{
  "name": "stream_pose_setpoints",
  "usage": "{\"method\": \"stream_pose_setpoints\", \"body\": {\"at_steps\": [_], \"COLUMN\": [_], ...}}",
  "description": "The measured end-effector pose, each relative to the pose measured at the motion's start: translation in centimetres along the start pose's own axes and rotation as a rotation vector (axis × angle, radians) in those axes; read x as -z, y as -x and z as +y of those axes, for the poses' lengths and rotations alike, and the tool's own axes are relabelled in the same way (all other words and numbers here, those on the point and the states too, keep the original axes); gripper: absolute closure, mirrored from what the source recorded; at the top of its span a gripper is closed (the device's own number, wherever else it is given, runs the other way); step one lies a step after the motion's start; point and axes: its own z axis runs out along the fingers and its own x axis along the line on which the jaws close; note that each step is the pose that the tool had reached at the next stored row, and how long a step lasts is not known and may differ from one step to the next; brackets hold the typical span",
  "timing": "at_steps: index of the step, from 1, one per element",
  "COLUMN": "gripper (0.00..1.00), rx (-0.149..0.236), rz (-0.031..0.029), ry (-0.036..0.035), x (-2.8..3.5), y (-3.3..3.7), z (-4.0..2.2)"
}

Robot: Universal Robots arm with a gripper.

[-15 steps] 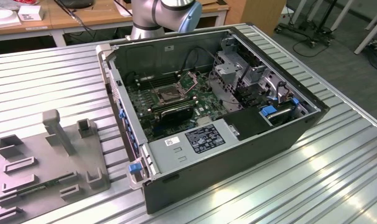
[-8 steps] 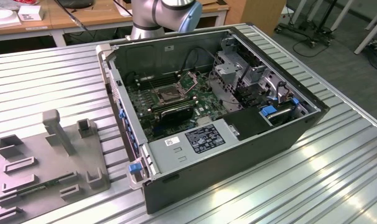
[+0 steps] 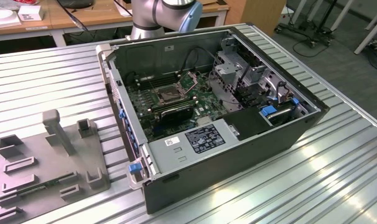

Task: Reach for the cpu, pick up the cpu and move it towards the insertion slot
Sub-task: 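Pick up the cpu and move it towards the insertion slot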

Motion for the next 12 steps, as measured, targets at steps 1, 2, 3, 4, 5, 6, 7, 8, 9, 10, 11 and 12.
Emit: {"method": "stream_pose_setpoints", "body": {"at_steps": [1, 2, 3, 4, 5, 6, 7, 8, 9, 10, 11, 12], "gripper": [0.45, 0.45, 0.45, 0.45, 0.45, 0.45, 0.45, 0.45, 0.45, 0.45, 0.45, 0.45], "rx": [0.000, 0.000, 0.000, 0.000, 0.000, 0.000, 0.000, 0.000, 0.000, 0.000, 0.000, 0.000], "rz": [0.0001, 0.0003, 0.0004, 0.0005, 0.0007, 0.0008, 0.0008, 0.0009, 0.0010, 0.0012, 0.0013, 0.0014], "ry": [0.0000, -0.0001, 0.0000, -0.0001, -0.0001, -0.0001, -0.0001, 0.0000, -0.0001, -0.0001, -0.0001, -0.0001], "x": [-0.01, -0.02, -0.03, -0.04, -0.06, -0.07, -0.09, -0.11, -0.12, -0.14, -0.17, -0.18], "y": [0.10, 0.20, 0.29, 0.39, 0.48, 0.57, 0.66, 0.73, 0.80, 0.87, 0.95, 1.02], "z": [0.00, 0.00, 0.00, 0.00, 0.00, 0.00, 0.00, 0.00, 0.00, 0.00, -0.01, -0.01]}}
